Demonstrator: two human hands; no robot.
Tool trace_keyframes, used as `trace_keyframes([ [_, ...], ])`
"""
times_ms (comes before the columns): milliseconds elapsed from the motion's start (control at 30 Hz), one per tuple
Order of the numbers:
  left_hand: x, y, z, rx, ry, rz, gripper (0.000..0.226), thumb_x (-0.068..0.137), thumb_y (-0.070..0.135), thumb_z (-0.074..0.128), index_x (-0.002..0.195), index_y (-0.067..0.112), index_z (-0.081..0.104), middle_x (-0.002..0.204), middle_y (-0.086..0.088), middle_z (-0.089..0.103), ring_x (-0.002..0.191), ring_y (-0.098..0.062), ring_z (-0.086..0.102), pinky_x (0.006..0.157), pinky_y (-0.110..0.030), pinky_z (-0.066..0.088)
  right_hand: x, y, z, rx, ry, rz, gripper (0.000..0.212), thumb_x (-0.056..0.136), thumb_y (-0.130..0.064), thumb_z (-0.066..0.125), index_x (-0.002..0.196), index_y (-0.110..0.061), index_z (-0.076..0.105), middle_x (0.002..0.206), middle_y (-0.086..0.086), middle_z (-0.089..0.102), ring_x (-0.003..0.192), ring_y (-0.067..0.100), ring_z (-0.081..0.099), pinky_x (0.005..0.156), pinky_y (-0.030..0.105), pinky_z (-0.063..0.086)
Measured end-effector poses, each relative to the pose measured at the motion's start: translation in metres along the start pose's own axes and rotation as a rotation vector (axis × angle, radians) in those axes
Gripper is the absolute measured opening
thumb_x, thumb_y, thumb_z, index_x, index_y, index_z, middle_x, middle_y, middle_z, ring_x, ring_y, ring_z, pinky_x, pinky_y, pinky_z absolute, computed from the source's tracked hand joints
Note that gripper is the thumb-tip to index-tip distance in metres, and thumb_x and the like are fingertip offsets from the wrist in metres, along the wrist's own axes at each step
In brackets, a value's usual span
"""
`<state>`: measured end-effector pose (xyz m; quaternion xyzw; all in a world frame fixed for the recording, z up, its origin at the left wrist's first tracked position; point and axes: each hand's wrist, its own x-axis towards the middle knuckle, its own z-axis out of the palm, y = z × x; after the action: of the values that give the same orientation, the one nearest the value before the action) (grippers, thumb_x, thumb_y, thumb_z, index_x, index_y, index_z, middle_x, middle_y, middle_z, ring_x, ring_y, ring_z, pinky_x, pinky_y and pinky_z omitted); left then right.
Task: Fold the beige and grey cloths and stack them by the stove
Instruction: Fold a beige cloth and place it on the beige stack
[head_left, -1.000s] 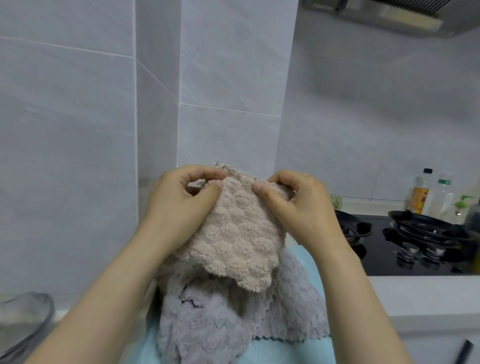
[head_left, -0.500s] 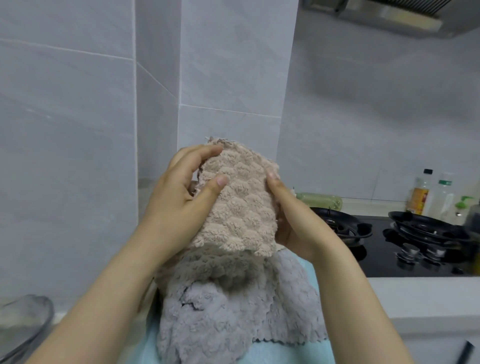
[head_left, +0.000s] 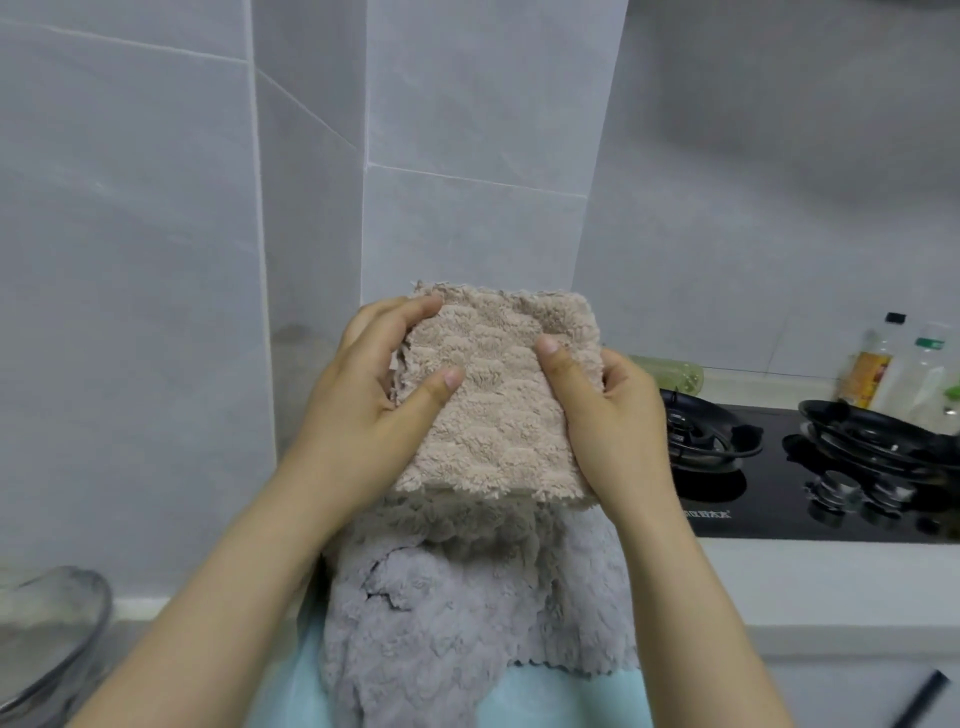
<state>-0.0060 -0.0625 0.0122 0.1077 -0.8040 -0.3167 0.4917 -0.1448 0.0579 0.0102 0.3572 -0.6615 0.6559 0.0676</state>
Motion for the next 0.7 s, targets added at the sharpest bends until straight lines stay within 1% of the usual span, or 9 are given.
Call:
trace_keyframes([
  [33, -0.001, 0.000, 0.002, -0.010, -0.010, -0.019, 0.046, 0.087, 0.031, 0.062, 0.131, 0.037, 0.048, 0.129, 0.027, 0.042, 0.081, 0.009, 0.045, 0.077, 0.001, 0.032, -0.002, -0.001, -0.002, 0.010, 0.005, -0.004, 0.057, 0.082, -0.058, 0.065, 0.071, -0.004, 0.050, 0.062, 0.008, 0.046, 0.059, 0.015, 0.043, 0.059, 0.031, 0.036],
  [100, -0.002, 0.001, 0.007, -0.013, -0.039, -0.052, 0.046, 0.088, 0.033, 0.061, 0.131, 0.038, 0.048, 0.129, 0.028, 0.042, 0.089, -0.004, 0.045, 0.081, -0.009, 0.035, -0.006, -0.003, -0.007, 0.018, 0.016, 0.023, 0.053, 0.086, -0.051, 0.065, 0.075, 0.000, 0.055, 0.063, 0.019, 0.050, 0.059, 0.016, 0.045, 0.057, 0.032, 0.036],
  [167, 0.004, 0.009, 0.011, -0.017, -0.065, -0.085, 0.045, 0.088, 0.033, 0.061, 0.131, 0.037, 0.048, 0.129, 0.026, 0.043, 0.094, -0.012, 0.042, 0.082, -0.017, 0.035, -0.003, -0.007, -0.013, 0.018, 0.035, 0.056, 0.056, 0.085, -0.051, 0.066, 0.075, 0.002, 0.053, 0.063, 0.015, 0.048, 0.059, 0.017, 0.045, 0.058, 0.033, 0.036],
  [300, 0.031, 0.046, 0.012, -0.038, -0.112, -0.098, 0.045, 0.088, 0.032, 0.060, 0.132, 0.035, 0.048, 0.128, 0.023, 0.045, 0.082, 0.011, 0.044, 0.080, -0.010, 0.034, 0.015, -0.041, -0.040, -0.009, 0.047, 0.118, 0.054, 0.083, -0.056, 0.065, 0.076, -0.003, 0.059, 0.067, 0.016, 0.057, 0.063, 0.019, 0.052, 0.060, 0.034, 0.041],
  [367, 0.046, 0.074, 0.013, -0.046, -0.141, -0.111, 0.046, 0.088, 0.032, 0.060, 0.132, 0.034, 0.048, 0.129, 0.021, 0.045, 0.083, 0.012, 0.045, 0.080, -0.007, 0.035, 0.027, -0.064, -0.061, -0.020, 0.061, 0.150, 0.051, 0.083, -0.055, 0.066, 0.078, -0.004, 0.061, 0.068, 0.014, 0.061, 0.062, 0.017, 0.053, 0.060, 0.032, 0.041],
  [467, 0.067, 0.124, 0.017, -0.077, -0.158, -0.136, 0.044, 0.087, 0.028, 0.062, 0.130, 0.031, 0.051, 0.126, 0.016, 0.048, 0.089, -0.006, 0.047, 0.076, 0.000, 0.034, 0.042, -0.104, -0.100, -0.036, 0.080, 0.174, 0.065, 0.081, -0.059, 0.064, 0.081, 0.005, 0.055, 0.070, 0.023, 0.054, 0.062, 0.017, 0.047, 0.060, 0.033, 0.038],
  [533, 0.079, 0.161, 0.022, -0.102, -0.183, -0.181, 0.042, 0.087, 0.028, 0.063, 0.127, 0.035, 0.053, 0.115, 0.009, 0.054, 0.093, -0.017, 0.048, 0.067, -0.004, 0.036, 0.049, -0.130, -0.130, -0.074, 0.107, 0.212, 0.059, 0.086, -0.053, 0.065, 0.072, 0.002, 0.048, 0.065, 0.011, 0.044, 0.061, 0.016, 0.040, 0.058, 0.031, 0.032],
  [600, 0.088, 0.197, 0.030, -0.152, -0.195, -0.221, 0.038, 0.086, 0.026, 0.065, 0.122, 0.037, 0.056, 0.104, -0.012, 0.057, 0.076, -0.017, 0.054, 0.057, -0.007, 0.034, 0.055, -0.155, -0.165, -0.094, 0.115, 0.254, 0.048, 0.087, -0.049, 0.065, 0.068, -0.007, 0.050, 0.064, 0.001, 0.050, 0.060, 0.014, 0.046, 0.058, 0.030, 0.035],
  [700, 0.098, 0.251, 0.049, -0.191, -0.186, -0.226, 0.030, 0.085, 0.026, 0.066, 0.112, 0.038, 0.059, 0.096, 0.005, 0.061, 0.052, -0.002, 0.043, 0.057, -0.006, 0.037, 0.060, -0.188, -0.219, -0.089, 0.130, 0.343, 0.031, 0.085, -0.047, 0.067, 0.092, -0.016, 0.068, 0.086, -0.006, 0.072, 0.078, 0.009, 0.067, 0.065, 0.025, 0.047],
])
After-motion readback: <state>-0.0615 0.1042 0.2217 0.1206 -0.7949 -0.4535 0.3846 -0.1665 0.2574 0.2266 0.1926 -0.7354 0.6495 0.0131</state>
